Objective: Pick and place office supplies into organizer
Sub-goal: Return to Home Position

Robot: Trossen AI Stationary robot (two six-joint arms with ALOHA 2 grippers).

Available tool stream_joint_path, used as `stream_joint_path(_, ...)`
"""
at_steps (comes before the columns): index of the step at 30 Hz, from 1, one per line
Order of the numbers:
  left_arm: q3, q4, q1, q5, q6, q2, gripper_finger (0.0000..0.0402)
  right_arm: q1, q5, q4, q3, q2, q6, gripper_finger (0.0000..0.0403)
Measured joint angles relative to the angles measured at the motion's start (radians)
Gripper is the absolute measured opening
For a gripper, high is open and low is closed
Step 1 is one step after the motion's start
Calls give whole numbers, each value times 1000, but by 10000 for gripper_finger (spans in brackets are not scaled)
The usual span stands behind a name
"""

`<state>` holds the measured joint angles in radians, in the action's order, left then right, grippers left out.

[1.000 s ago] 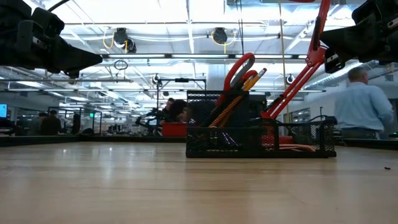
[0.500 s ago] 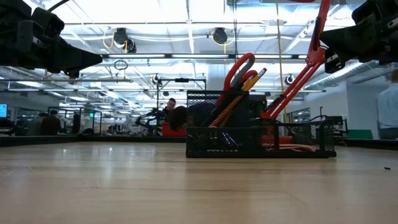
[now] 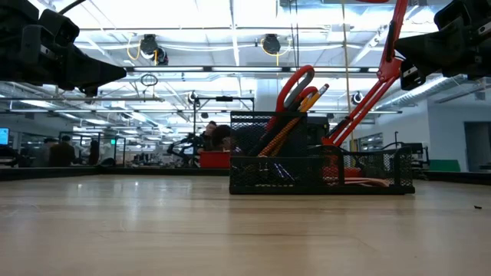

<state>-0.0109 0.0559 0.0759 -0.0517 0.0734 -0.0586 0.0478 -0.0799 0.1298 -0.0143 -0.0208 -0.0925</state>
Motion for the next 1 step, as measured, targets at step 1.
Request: stream_joint_path(1, 0, 0, 0, 0, 0, 0, 40, 0, 0, 0, 0, 0, 0, 3)
